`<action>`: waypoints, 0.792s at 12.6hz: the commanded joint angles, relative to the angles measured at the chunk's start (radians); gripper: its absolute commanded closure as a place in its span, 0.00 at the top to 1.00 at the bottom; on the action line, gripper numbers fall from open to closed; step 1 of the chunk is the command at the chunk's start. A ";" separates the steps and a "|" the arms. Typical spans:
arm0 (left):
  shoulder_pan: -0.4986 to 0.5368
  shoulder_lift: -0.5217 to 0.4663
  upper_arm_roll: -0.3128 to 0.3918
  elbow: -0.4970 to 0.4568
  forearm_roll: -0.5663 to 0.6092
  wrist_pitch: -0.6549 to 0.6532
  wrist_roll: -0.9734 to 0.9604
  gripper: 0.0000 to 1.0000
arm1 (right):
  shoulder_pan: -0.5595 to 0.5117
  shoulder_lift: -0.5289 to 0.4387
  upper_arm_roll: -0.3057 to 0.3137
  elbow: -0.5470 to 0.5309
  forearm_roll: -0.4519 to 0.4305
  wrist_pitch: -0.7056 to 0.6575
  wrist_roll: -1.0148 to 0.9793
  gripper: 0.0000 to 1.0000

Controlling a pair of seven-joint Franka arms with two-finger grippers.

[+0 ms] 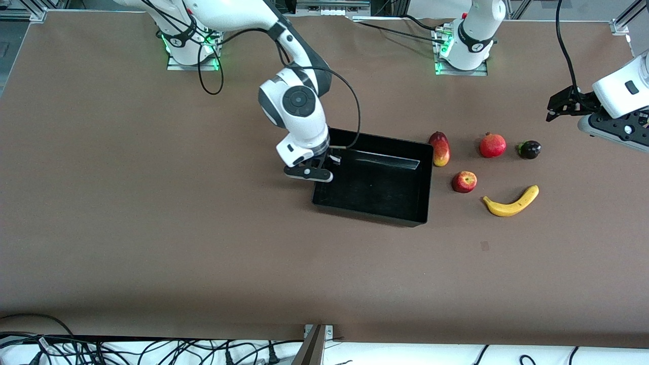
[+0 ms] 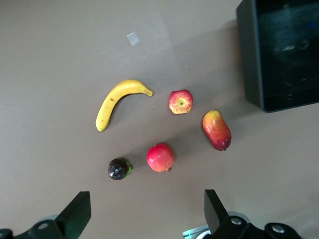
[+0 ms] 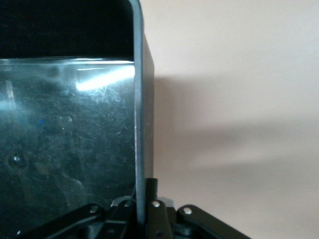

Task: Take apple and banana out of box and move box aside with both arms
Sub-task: 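Drag the empty tray across the table toward the right arm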

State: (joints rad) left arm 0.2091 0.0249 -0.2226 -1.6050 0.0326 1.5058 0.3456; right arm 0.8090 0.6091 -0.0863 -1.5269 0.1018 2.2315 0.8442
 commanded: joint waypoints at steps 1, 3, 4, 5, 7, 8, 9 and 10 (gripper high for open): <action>-0.081 0.001 0.067 0.020 -0.022 -0.029 -0.023 1.00 | -0.042 -0.123 -0.036 -0.016 0.012 -0.181 -0.158 0.00; -0.117 -0.005 0.097 0.014 -0.022 -0.030 -0.051 1.00 | -0.059 -0.205 -0.093 -0.016 0.012 -0.297 -0.203 0.00; -0.147 -0.006 0.123 0.011 -0.022 -0.041 -0.068 1.00 | -0.060 -0.235 -0.128 -0.016 0.012 -0.332 -0.233 0.00; -0.184 -0.008 0.155 0.010 -0.020 -0.042 -0.080 1.00 | -0.060 -0.258 -0.172 -0.016 0.013 -0.370 -0.302 0.00; -0.191 -0.013 0.161 0.010 -0.023 -0.042 -0.083 1.00 | -0.060 -0.333 -0.304 -0.018 0.036 -0.507 -0.471 0.00; -0.191 -0.019 0.160 0.002 -0.025 -0.044 -0.085 1.00 | -0.060 -0.344 -0.385 -0.019 0.051 -0.554 -0.555 0.00; -0.191 -0.020 0.160 0.002 -0.031 -0.048 -0.086 1.00 | -0.060 -0.342 -0.454 -0.039 0.055 -0.552 -0.648 0.00; -0.177 -0.013 0.158 0.010 -0.058 -0.061 -0.088 1.00 | -0.064 -0.338 -0.510 -0.064 0.056 -0.538 -0.737 0.00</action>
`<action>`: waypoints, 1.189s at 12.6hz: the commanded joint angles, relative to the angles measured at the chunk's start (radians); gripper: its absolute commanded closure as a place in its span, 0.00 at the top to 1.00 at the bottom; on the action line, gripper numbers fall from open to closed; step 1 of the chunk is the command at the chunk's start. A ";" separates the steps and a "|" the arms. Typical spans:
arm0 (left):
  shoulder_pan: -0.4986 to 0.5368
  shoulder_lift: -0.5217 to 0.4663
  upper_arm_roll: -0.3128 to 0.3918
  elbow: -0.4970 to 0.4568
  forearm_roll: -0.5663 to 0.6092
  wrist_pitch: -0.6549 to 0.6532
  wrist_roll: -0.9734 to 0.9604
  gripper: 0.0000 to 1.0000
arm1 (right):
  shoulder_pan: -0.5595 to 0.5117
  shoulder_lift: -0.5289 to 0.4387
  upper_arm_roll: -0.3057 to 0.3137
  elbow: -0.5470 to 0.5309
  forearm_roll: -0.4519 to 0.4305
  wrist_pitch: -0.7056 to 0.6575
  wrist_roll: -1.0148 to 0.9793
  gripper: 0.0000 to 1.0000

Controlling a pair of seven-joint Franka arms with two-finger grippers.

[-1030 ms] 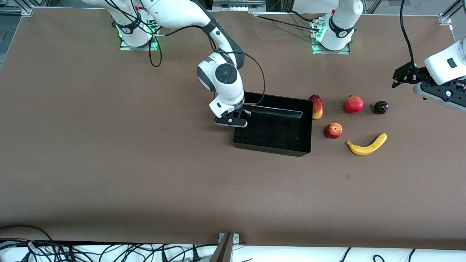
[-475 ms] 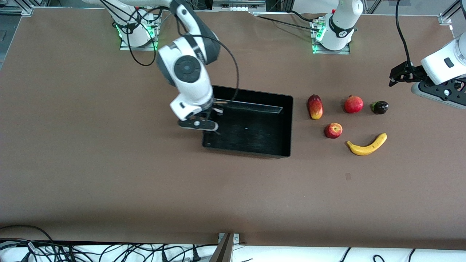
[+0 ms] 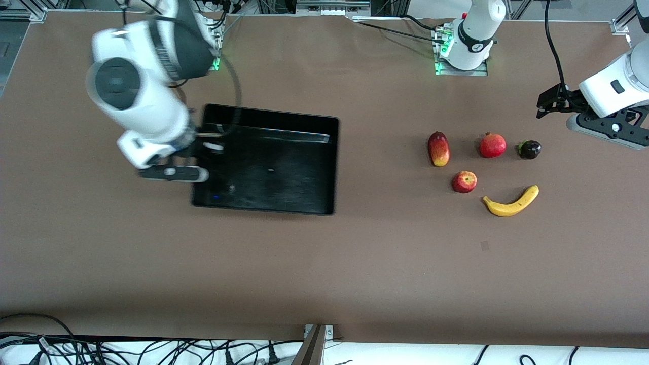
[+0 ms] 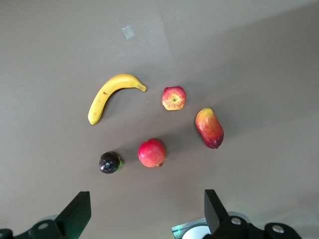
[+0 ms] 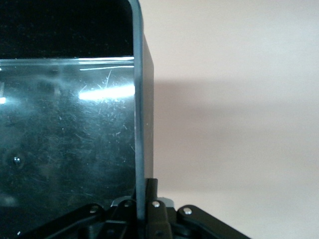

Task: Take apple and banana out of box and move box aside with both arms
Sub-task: 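Drag the empty tray across the table toward the right arm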

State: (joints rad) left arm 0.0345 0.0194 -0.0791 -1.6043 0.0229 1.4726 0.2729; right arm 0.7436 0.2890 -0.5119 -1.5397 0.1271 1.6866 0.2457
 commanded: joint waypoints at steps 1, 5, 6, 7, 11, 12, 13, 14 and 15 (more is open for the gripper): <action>-0.002 -0.006 0.018 0.010 -0.060 -0.028 -0.017 1.00 | -0.025 -0.014 -0.120 -0.097 0.064 0.045 -0.214 0.00; -0.004 -0.006 0.013 0.015 -0.057 -0.025 -0.017 1.00 | -0.165 0.006 -0.123 -0.323 0.140 0.275 -0.454 0.00; -0.004 -0.007 0.010 0.015 -0.055 -0.025 -0.017 1.00 | -0.179 0.006 -0.123 -0.408 0.144 0.373 -0.520 0.00; -0.004 -0.007 0.009 0.017 -0.051 -0.023 -0.017 1.00 | -0.184 0.006 -0.123 -0.478 0.147 0.457 -0.543 0.00; -0.005 -0.003 0.009 0.030 -0.047 -0.020 -0.017 1.00 | -0.191 0.024 -0.123 -0.615 0.152 0.636 -0.539 0.00; -0.004 -0.003 0.012 0.030 -0.047 -0.018 -0.017 1.00 | -0.188 0.025 -0.122 -0.623 0.166 0.642 -0.531 0.00; -0.004 0.002 0.013 0.030 -0.043 -0.017 -0.015 1.00 | -0.187 0.035 -0.120 -0.625 0.186 0.642 -0.519 0.00; -0.004 0.004 0.010 0.032 -0.014 -0.017 -0.015 1.00 | -0.194 0.062 -0.120 -0.625 0.213 0.642 -0.519 0.00; -0.005 0.005 0.009 0.032 0.001 -0.017 -0.015 1.00 | -0.197 0.068 -0.122 -0.625 0.224 0.642 -0.520 0.00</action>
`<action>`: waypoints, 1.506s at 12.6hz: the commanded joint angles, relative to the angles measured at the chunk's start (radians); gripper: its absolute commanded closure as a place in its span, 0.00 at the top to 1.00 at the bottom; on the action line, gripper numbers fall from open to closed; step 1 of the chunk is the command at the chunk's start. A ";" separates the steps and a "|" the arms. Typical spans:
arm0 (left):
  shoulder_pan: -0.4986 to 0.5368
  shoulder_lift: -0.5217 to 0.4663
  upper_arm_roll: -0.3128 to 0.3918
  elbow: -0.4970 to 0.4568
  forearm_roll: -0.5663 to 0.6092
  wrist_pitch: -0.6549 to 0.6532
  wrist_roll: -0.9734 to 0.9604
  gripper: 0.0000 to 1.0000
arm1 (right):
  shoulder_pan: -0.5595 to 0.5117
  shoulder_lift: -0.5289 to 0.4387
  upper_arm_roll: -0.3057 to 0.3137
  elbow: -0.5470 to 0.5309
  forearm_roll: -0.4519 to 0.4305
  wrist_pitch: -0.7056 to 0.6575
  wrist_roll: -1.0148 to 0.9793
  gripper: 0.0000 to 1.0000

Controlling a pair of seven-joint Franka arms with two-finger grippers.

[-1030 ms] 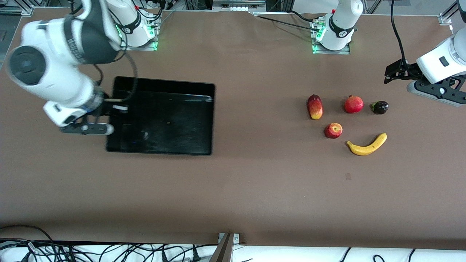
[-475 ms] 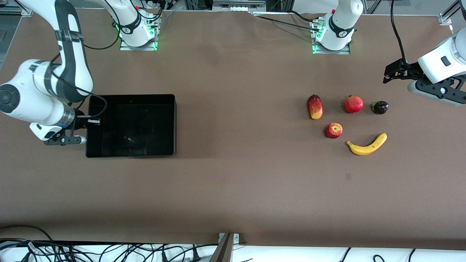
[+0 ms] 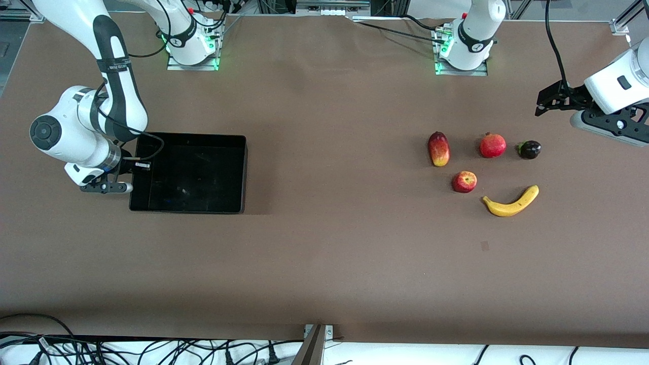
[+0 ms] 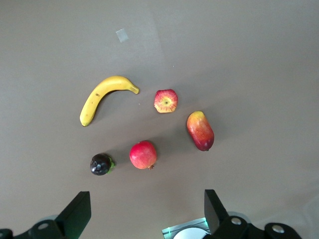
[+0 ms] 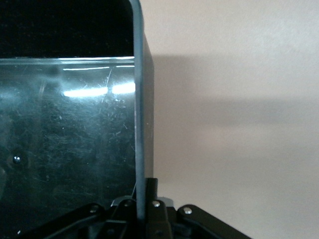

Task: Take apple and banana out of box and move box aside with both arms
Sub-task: 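Drag the empty tray across the table toward the right arm, then open the right gripper and pull it back from the tray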

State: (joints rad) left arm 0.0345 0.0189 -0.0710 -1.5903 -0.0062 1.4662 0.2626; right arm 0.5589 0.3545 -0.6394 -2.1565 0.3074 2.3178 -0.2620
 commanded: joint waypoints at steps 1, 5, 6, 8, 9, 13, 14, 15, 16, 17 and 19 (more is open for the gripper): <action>-0.005 0.006 0.000 0.018 0.031 -0.007 -0.005 1.00 | -0.014 0.003 0.007 -0.008 0.044 0.003 -0.019 0.38; -0.004 0.009 0.002 0.018 0.028 0.040 -0.011 1.00 | -0.014 -0.003 0.006 0.021 0.042 -0.014 -0.026 1.00; -0.004 0.013 0.010 0.018 0.025 0.040 -0.031 1.00 | -0.011 -0.017 0.004 0.042 0.041 -0.026 -0.025 1.00; -0.002 0.013 0.011 0.018 0.018 0.039 -0.103 1.00 | -0.013 -0.032 -0.017 0.171 0.006 -0.160 -0.089 1.00; -0.002 0.015 0.011 0.018 0.020 0.040 -0.123 1.00 | -0.016 -0.025 -0.026 0.261 -0.019 -0.279 -0.094 1.00; 0.005 0.018 0.011 0.018 0.017 0.040 -0.123 1.00 | -0.005 -0.046 -0.080 0.554 -0.124 -0.641 -0.097 1.00; 0.005 0.019 0.011 0.018 0.017 0.040 -0.125 1.00 | -0.008 -0.045 -0.080 0.663 -0.158 -0.760 -0.095 1.00; 0.005 0.019 0.011 0.018 0.017 0.040 -0.123 1.00 | -0.011 -0.045 -0.080 0.728 -0.178 -0.828 -0.100 1.00; 0.005 0.019 0.011 0.020 0.015 0.040 -0.123 1.00 | -0.013 -0.046 -0.085 0.762 -0.185 -0.866 -0.097 1.00; 0.007 0.019 0.011 0.020 0.015 0.040 -0.123 1.00 | -0.017 -0.048 -0.120 0.771 -0.182 -0.885 -0.100 1.00; 0.007 0.019 0.011 0.020 0.015 0.040 -0.123 1.00 | -0.025 -0.033 -0.177 0.802 -0.153 -0.885 -0.109 1.00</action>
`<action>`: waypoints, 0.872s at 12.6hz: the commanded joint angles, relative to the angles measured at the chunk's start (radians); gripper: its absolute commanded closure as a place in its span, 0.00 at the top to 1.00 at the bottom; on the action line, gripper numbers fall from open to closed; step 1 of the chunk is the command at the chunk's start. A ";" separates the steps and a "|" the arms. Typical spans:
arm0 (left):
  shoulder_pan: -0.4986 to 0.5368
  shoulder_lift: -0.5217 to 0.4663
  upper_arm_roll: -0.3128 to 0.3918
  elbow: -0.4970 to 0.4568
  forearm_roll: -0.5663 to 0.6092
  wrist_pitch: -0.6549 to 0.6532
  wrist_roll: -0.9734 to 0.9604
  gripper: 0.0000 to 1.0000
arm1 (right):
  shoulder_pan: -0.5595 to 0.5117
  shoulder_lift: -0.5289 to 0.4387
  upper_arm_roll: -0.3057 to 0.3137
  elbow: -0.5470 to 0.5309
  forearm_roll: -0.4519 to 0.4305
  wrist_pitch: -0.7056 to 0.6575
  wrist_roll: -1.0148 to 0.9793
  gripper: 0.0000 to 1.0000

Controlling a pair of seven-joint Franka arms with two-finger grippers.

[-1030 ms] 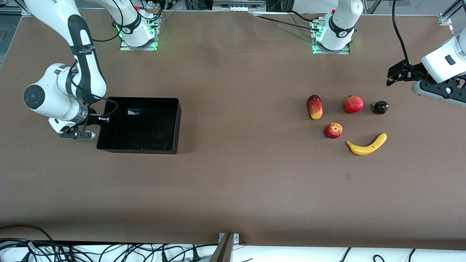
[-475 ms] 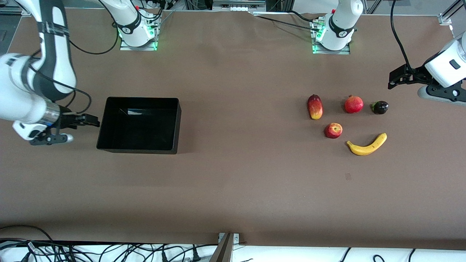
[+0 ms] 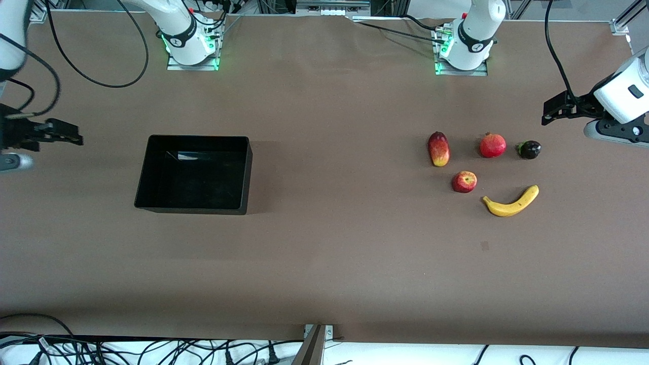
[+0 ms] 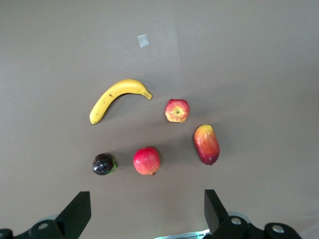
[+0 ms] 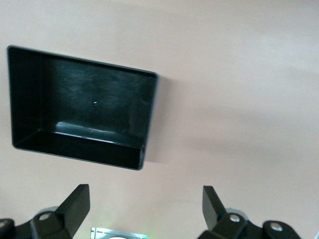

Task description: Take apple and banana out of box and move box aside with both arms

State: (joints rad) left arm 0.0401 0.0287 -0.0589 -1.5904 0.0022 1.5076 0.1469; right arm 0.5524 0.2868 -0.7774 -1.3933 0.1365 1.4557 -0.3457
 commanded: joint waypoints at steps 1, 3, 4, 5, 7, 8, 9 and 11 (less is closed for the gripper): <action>0.001 0.010 -0.001 0.020 0.007 -0.001 -0.007 1.00 | -0.040 0.023 -0.024 0.031 0.022 -0.024 -0.019 1.00; 0.001 0.010 -0.001 0.020 0.007 -0.003 -0.007 1.00 | -0.176 -0.026 0.179 0.022 -0.003 -0.041 0.090 1.00; 0.007 0.010 -0.001 0.020 0.006 -0.003 -0.007 1.00 | -0.262 -0.078 0.295 -0.025 -0.047 -0.023 0.170 1.00; 0.017 0.011 -0.002 0.020 0.004 -0.001 -0.007 1.00 | -0.355 -0.142 0.425 -0.102 -0.119 0.021 0.206 1.00; 0.018 0.017 -0.002 0.020 0.004 -0.001 -0.006 1.00 | -0.591 -0.271 0.692 -0.284 -0.164 0.119 0.237 1.00; 0.018 0.017 -0.002 0.020 0.004 -0.003 -0.006 1.00 | -0.647 -0.288 0.769 -0.308 -0.164 0.136 0.255 1.00; 0.018 0.017 -0.002 0.020 -0.001 -0.003 -0.006 1.00 | -0.643 -0.291 0.776 -0.305 -0.167 0.132 0.257 1.00; 0.018 0.017 -0.001 0.020 -0.004 -0.003 -0.006 1.00 | -0.618 -0.296 0.762 -0.303 -0.175 0.132 0.257 1.00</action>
State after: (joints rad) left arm 0.0536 0.0372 -0.0567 -1.5904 0.0017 1.5078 0.1448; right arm -0.0614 0.0255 -0.0307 -1.6521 -0.0142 1.5628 -0.1105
